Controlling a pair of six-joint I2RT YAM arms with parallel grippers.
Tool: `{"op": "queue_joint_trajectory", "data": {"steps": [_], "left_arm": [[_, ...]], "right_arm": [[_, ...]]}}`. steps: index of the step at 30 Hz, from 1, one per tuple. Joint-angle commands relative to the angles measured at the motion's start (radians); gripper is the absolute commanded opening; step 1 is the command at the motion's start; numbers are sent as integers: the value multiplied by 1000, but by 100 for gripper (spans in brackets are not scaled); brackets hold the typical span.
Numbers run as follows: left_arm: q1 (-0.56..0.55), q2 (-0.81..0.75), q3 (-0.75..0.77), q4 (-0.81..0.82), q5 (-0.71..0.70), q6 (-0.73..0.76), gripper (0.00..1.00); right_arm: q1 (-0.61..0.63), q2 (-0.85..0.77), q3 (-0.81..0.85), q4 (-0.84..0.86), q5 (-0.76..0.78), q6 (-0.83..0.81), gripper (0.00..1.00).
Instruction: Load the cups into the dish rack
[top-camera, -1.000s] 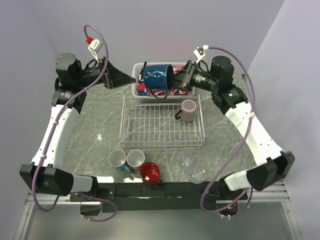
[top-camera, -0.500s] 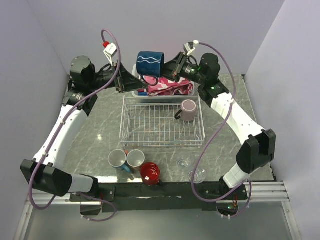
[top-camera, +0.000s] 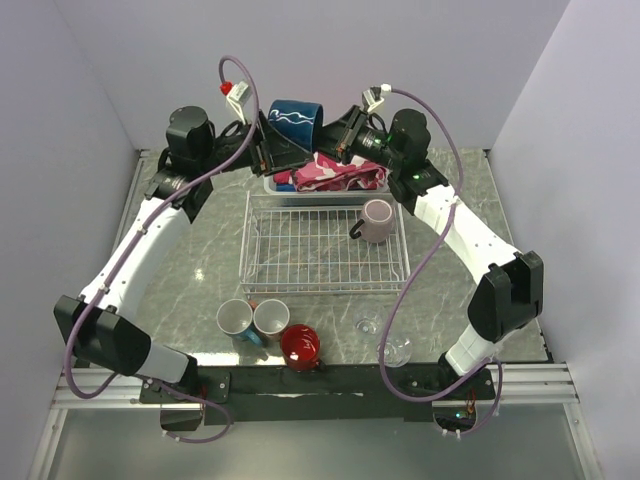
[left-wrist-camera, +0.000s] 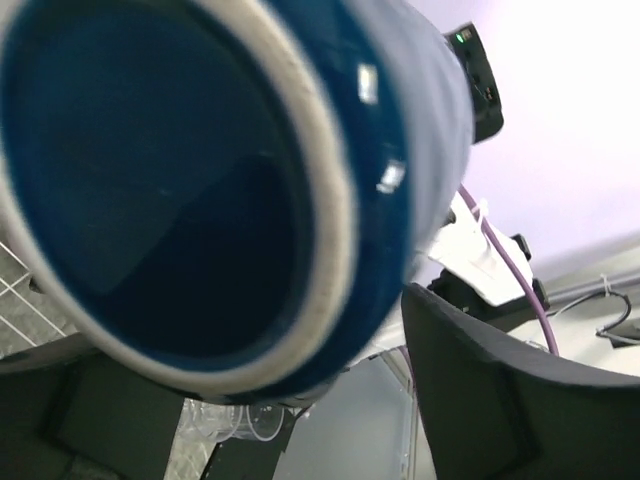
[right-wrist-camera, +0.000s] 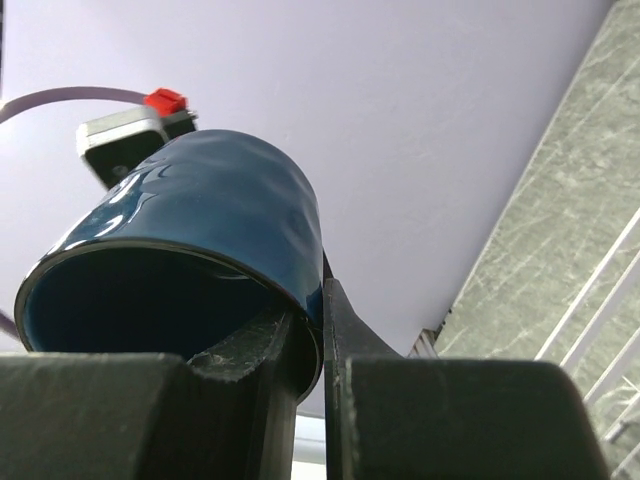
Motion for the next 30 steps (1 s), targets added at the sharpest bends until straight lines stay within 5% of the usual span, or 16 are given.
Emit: {"op": "queue_joint_trajectory", "data": {"steps": [1,8,14,20,22,23,24,30], "left_arm": [[-6,14,89,59,-46,14,77],[38,35,120,165,-1,-61,27],[75,40,105,266,63,-138,9],[103,23,43,331,116,-179,2],[112,17,24,325,126,-172,1],[127,14,17,320,135,-165,1],[135,9,13,312,142,-158,1],[193,-6,99,34,100,155,1]], "right_arm": [[29,-27,-8,117,-37,24,0],[42,-31,-69,104,-38,23,0],[53,-15,-117,73,-44,21,0],[52,7,-117,29,-55,6,3],[46,1,-118,22,-54,1,13],[38,-1,-115,6,-57,-7,25],[33,-4,-111,-10,-66,-14,47],[-39,-94,-147,-189,-77,-123,60]]}}
